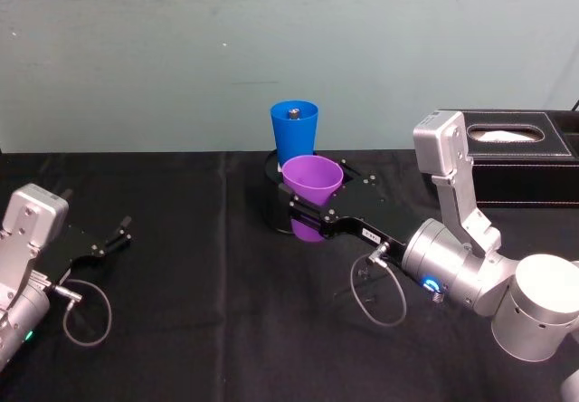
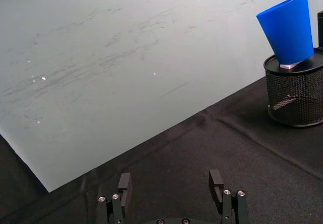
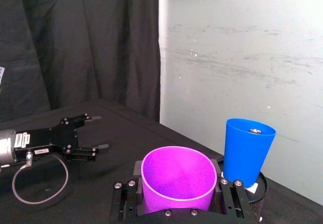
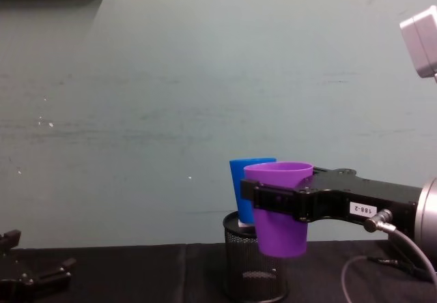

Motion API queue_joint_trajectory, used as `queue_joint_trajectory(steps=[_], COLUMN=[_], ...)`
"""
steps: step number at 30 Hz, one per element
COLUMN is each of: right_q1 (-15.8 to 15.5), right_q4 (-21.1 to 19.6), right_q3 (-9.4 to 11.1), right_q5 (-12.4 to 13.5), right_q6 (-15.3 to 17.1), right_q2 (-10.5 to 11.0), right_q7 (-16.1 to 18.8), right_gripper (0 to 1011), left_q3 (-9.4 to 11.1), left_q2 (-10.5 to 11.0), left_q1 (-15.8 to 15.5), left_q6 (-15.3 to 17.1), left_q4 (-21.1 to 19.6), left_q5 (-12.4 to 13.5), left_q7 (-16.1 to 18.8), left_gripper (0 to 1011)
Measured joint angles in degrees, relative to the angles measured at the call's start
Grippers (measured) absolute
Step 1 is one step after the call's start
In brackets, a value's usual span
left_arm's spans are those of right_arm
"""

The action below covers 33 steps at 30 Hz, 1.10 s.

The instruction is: Pick up one cup with a gripper and tap it against the other cup.

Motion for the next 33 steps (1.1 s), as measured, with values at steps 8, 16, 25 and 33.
queue_joint_trajectory(steps=[8, 16, 25, 33], right_q1=[0.0, 0.0, 0.0, 0.0], right_q4=[0.0, 0.0, 0.0, 0.0], right_q3=[0.0, 0.0, 0.0, 0.0], right_q5=[0.0, 0.0, 0.0, 0.0], right_q6=[0.0, 0.0, 0.0, 0.0], right_q2=[0.0, 0.0, 0.0, 0.0], right_q7=[0.0, 0.0, 0.0, 0.0], right_gripper=[747, 747, 747, 747], left_q3=[0.0, 0.0, 0.0, 0.0], left_q2=[0.0, 0.0, 0.0, 0.0], left_q1=[0.0, 0.0, 0.0, 0.0], left_q6=[0.0, 0.0, 0.0, 0.0], left_q4=[0.0, 0.0, 0.0, 0.0], left_q5=[0.0, 0.0, 0.0, 0.0], left_q7=[0.0, 0.0, 0.0, 0.0], left_gripper=[1000, 1000, 1000, 1000])
